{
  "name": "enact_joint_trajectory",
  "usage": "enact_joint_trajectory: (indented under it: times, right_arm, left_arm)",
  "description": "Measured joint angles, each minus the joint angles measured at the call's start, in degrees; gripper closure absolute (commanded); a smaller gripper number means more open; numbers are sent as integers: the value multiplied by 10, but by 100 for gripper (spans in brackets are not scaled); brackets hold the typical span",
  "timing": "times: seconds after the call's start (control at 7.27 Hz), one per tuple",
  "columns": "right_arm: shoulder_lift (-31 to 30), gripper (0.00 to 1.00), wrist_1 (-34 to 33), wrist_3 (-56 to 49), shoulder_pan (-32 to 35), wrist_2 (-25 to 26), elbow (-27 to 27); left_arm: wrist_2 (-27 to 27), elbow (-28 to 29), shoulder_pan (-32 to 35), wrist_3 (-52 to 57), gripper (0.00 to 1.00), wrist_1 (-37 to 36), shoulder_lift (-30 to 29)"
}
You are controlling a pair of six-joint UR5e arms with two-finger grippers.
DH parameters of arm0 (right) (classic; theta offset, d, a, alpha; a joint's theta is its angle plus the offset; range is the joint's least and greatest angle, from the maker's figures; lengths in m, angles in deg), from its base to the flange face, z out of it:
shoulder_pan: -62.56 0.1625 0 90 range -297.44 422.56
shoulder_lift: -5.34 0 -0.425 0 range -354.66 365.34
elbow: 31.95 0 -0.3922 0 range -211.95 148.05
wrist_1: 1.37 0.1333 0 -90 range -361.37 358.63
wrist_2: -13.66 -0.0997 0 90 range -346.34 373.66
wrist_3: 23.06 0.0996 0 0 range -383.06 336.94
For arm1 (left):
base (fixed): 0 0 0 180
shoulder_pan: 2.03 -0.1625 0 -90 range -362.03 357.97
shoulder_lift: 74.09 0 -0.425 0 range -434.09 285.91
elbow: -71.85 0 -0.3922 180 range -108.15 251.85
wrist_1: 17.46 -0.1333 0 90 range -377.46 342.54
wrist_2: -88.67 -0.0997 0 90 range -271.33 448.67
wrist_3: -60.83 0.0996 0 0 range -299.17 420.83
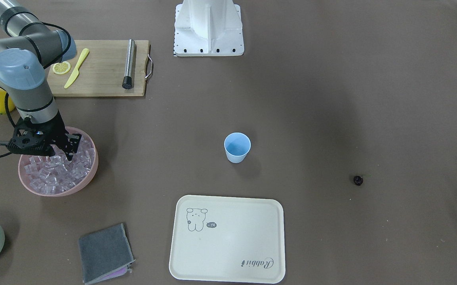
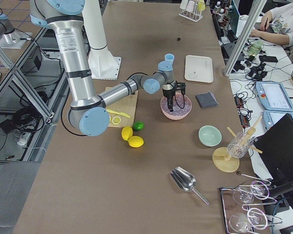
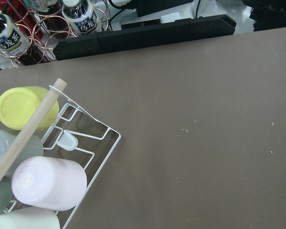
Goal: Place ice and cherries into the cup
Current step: 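Lower the right gripper into the bowl and grasp an ice cube, then lift the ice cube and carry it with the right gripper toward the blue cup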
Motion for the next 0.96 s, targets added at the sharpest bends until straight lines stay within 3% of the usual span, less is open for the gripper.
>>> enact_joint_trajectory:
  times: [0.55,0.96]
  right_arm:
    - [2,100,-1,-4,44,-6,30]
    - [41,100,-4,-4,75,-10,49]
  left_arm:
    - [0,0,0,0,2,0,-3]
    - [0,-2,1,-1,2,0,-6]
